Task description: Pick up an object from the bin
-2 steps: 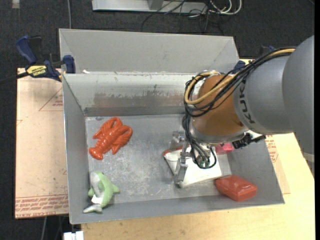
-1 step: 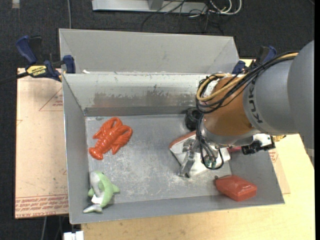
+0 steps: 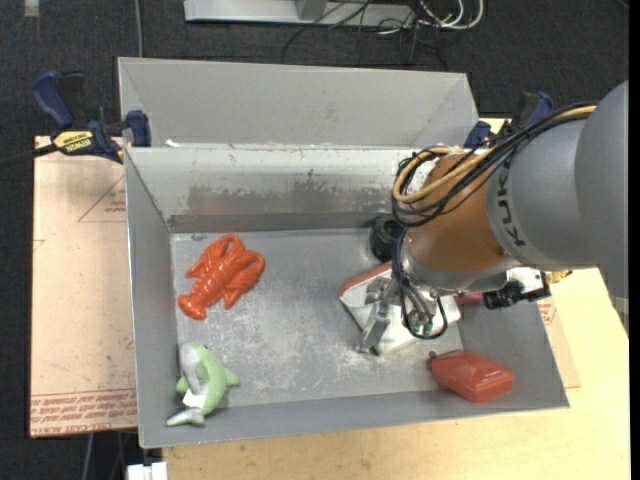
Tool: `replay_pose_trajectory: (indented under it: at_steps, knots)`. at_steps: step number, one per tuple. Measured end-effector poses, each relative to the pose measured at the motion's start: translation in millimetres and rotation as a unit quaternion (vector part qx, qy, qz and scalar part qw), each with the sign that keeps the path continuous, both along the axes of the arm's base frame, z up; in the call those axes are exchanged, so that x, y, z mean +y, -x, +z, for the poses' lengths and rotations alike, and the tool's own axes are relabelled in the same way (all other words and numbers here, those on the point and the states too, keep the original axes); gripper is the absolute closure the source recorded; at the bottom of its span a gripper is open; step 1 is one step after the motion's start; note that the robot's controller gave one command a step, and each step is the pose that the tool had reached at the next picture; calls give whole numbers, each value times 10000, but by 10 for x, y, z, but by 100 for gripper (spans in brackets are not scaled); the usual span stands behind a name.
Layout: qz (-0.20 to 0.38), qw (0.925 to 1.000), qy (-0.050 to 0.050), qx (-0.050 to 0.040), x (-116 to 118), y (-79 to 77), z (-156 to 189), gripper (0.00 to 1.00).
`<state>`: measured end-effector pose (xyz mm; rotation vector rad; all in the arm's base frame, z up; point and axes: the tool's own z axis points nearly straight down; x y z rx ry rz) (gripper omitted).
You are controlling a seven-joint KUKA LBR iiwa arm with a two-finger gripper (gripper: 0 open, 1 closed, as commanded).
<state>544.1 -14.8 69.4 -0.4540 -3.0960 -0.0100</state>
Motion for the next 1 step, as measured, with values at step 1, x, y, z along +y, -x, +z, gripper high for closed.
replay_pose_trajectory:
  at_steps: [1]
  knots:
    - [96, 10000, -10, 0, -356, 161, 357, 100]
